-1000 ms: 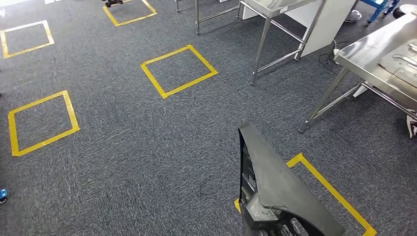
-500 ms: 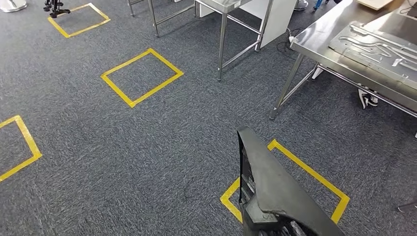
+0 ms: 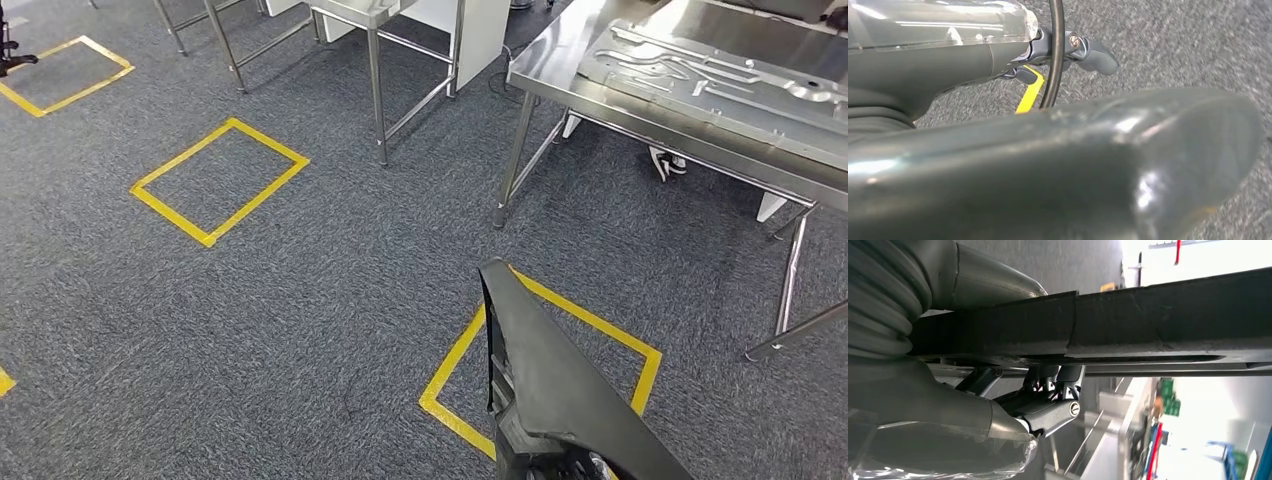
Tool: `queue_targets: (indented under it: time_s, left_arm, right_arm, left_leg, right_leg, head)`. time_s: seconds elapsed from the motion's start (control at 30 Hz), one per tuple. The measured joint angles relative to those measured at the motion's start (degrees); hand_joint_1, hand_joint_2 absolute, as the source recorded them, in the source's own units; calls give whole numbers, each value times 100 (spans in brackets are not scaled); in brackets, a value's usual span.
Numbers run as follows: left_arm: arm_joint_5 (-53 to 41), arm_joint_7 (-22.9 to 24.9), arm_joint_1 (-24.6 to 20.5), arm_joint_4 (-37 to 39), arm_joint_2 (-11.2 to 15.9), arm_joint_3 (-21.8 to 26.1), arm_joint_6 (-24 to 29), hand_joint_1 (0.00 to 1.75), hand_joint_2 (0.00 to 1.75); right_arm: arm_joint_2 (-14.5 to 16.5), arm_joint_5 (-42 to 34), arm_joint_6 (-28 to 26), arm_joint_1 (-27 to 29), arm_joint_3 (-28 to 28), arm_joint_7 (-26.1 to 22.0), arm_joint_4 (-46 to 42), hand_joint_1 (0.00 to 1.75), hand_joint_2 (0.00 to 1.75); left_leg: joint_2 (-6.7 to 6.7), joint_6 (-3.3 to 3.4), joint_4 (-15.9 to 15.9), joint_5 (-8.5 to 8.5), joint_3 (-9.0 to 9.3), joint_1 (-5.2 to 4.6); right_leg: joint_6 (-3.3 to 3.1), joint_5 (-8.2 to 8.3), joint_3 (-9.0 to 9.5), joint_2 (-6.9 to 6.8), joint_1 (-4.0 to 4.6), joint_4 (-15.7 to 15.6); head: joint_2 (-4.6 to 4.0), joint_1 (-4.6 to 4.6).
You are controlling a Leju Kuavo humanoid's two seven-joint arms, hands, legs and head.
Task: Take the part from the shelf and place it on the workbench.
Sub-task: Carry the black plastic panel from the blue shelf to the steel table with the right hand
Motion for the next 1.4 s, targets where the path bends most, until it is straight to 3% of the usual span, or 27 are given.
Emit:
queue_targets:
  time_s: [0.07, 0.13, 0.17, 0.2, 0.23, 0.27, 0.3, 0.33, 0.4, 0.43, 0.47, 0.5, 0.57, 0.63, 0.7, 0.73, 0.77, 0.87, 0.93, 1.0, 1.07, 1.13, 1.2, 1.23, 1.27, 1.33, 1.4]
  left_arm:
    - [0, 13, -7, 0, 1, 0, -2, 0, 0]
    - [0, 39, 14, 0, 2, 0, -5, 0, 0]
    - [0, 51, 27, 0, 2, 0, -8, 0, 0]
    - [1, 61, 37, 0, 2, 0, -15, 0, 0]
    - [2, 70, 42, 0, 2, 1, -24, 0, 0]
    - [3, 77, 43, 0, 2, 1, -35, 0, 0]
    - [4, 82, 42, 0, 2, 2, -46, 0, 0]
    - [5, 85, 43, 0, 5, 6, -56, 0, 0]
    - [6, 85, 38, 0, 13, 16, -66, 0, 0]
    - [7, 85, 33, 0, 16, 20, -68, 0, 0]
    - [9, 84, 24, 0, 16, 22, -68, 0, 0]
    - [11, 84, 19, 0, 16, 24, -69, 0, 0]
    - [16, 84, 21, 0, 14, 31, -76, 0, 0]
    - [21, 84, 40, 0, 13, 43, -83, 0, 0]
    - [39, 86, 56, 0, 15, 56, -83, 0, 0]
    - [50, 87, 56, 0, 16, 61, -84, 0, 0]
    - [60, 90, 51, 0, 17, 63, -86, 0, 0]
    - [73, 103, 33, 0, 14, 67, -102, 0, 0]
    - [82, 109, 21, 0, 13, 71, -106, 0, 0]
    - [87, 113, -3, 0, 11, 74, -108, 0, 0]
    - [91, 113, -14, 0, 11, 79, -109, 0, 0]
    - [99, 118, 0, 0, 13, 87, -112, 0, 0]
    - [105, 128, 23, 0, 14, 96, -116, 0, 0]
    - [107, 132, 32, 0, 14, 99, -119, 0, 0]
    - [109, 136, 37, 0, 15, 102, -127, 0, 0]
    - [111, 138, 37, 0, 17, 107, -149, 0, 0]
    - [116, 131, 36, 0, 21, 118, -167, 0, 0]
  right_arm:
    - [-2, 4, 10, 0, -2, 3, -3, 175, 175]
    - [-13, 10, 22, -11, -3, 9, -1, 175, 175]
    - [-18, 13, 24, -13, -3, 15, 1, 175, 175]
    - [-22, 14, 25, -9, -4, 22, 4, 175, 175]
    - [-22, 16, 27, -6, -4, 30, 6, 175, 175]
    - [-22, 20, 28, -4, -4, 39, 7, 175, 175]
    - [-22, 25, 30, -2, -4, 48, 8, 175, 175]
    - [-22, 32, 31, -2, -4, 55, 7, 175, 175]
    - [-22, 49, 32, -6, -4, 65, 6, 175, 175]
    - [-22, 55, 32, -2, -5, 68, 6, 175, 175]
    - [-19, 60, 33, 5, -7, 70, 5, 175, 175]
    - [-14, 64, 33, 19, -11, 71, 5, 175, 175]
    - [-3, 73, 36, 24, -26, 72, 5, 175, 175]
    - [2, 80, 38, 6, -42, 78, 7, 175, 175]
    - [6, 82, 42, 2, -53, 93, 15, 175, 175]
    - [7, 85, 49, 9, -57, 102, 24, 175, 175]
    - [7, 89, 60, 16, -60, 108, 33, 175, 175]
    - [7, 102, 90, 17, -64, 121, 46, 175, 175]
    - [10, 109, 97, 17, -67, 133, 49, 175, 175]
    - [13, 114, 98, 34, -72, 154, 53, 175, 175]
    - [13, 115, 98, 42, -74, 169, 55, 175, 175]
    - [6, 117, 98, 30, -74, 174, 60, 175, 175]
    - [-2, 119, 98, 23, -74, 178, 76, 175, 175]
    - [-2, 119, 98, 25, -74, 180, 86, 175, 175]
    - [-2, 119, 98, 27, -74, 183, 95, 175, 175]
    - [-2, 119, 98, 29, -74, 186, 102, 175, 175]
    - [-2, 119, 97, 23, -74, 190, 104, 175, 175]
  left_leg:
    - [-276, -67, 284, -201, -102, 18]
    - [-572, -103, 987, -545, -437, 38]
    - [-615, -113, 1342, -664, -622, 40]
    - [-630, -120, 1553, -677, -748, 42]
    - [-638, -121, 1560, -577, -786, 45]
    - [-660, -115, 1353, -381, -728, 50]
    - [-740, -100, 994, -140, -599, 57]
    - [-906, -74, 641, 27, -470, 69]
    - [-1180, -15, 198, 158, -306, 77]
    - [-1230, 22, 151, 132, -290, 64]
    - [-1174, 60, 124, 138, -279, 58]
    - [-1098, 102, 95, 156, -266, 56]
    - [-929, 187, 35, 189, -236, 77]
    - [-750, 232, 16, 188, -227, 64]
    - [-561, 244, 19, 169, -227, 47]
    - [-470, 243, 19, 157, -223, 43]
    - [-388, 237, 20, 143, -209, 40]
    - [-188, 177, 23, 84, -140, 17]
    - [-89, 113, 24, 42, -103, -2]
    - [-7, 52, 15, 10, -51, 0]
    - [-174, -10, 147, -110, -62, 12]
    - [-496, -55, 765, -461, -335, 32]
    - [-626, -80, 1505, -747, -707, 43]
    - [-636, -88, 1629, -715, -790, 46]
    - [-646, -90, 1541, -569, -778, 50]
    - [-779, -65, 864, -122, -516, 62]
    - [-1046, -15, 285, 90, -286, 74]
  right_leg:
    - [-68, 34, 26, 134, -39, -53]
    - [-109, 45, 26, 271, -51, -61]
    - [-116, 43, 25, 351, -47, -56]
    - [-117, 41, 28, 438, -45, -50]
    - [-114, 36, 32, 528, -45, -41]
    - [-106, 29, 38, 618, -47, -28]
    - [-91, 18, 41, 703, -51, -12]
    - [-66, 4, 33, 779, -48, 16]
    - [1, -8, -26, 920, -61, 68]
    - [46, -1, -61, 986, -75, 76]
    - [91, 14, -89, 1054, -94, 69]
    - [127, 15, -102, 1020, -106, 79]
    - [170, -127, -210, 725, -89, 303]
    - [194, -464, -518, 389, -79, 927]
    - [213, -680, -830, 293, -91, 1528]
    - [216, -644, -863, 269, -94, 1590]
    - [209, -504, -769, 242, -93, 1420]
    - [124, -47, -160, -28, -38, 324]
    - [61, -13, -17, -107, 13, 47]
    - [7, -3, -12, 22, 4, 27]
    - [-47, 27, 14, 135, -35, -23]
    - [-91, 45, 21, 253, -53, -46]
    - [-114, 43, 14, 402, -48, -36]
    - [-114, 38, 16, 484, -45, -27]
    - [-109, 31, 19, 570, -46, -13]
    - [-81, 4, 26, 742, -54, 30]
    - [-23, -20, -11, 888, -57, 93]
  head:
    - [0, -1]
    - [0, -1]
    - [0, -1]
    - [0, -1]
    - [0, -1]
    - [0, -1]
    - [0, -1]
    - [0, 0]
    - [0, 1]
    - [0, 0]
    - [0, -1]
    - [0, 0]
    - [0, 1]
    - [0, 1]
    - [0, 1]
    - [0, 2]
    - [0, 2]
    - [0, 1]
    - [0, 1]
    - [0, 0]
    - [0, -1]
    - [0, -1]
    - [0, -1]
    - [0, -1]
    - [0, -1]
    - [0, 0]
    - [0, 1]
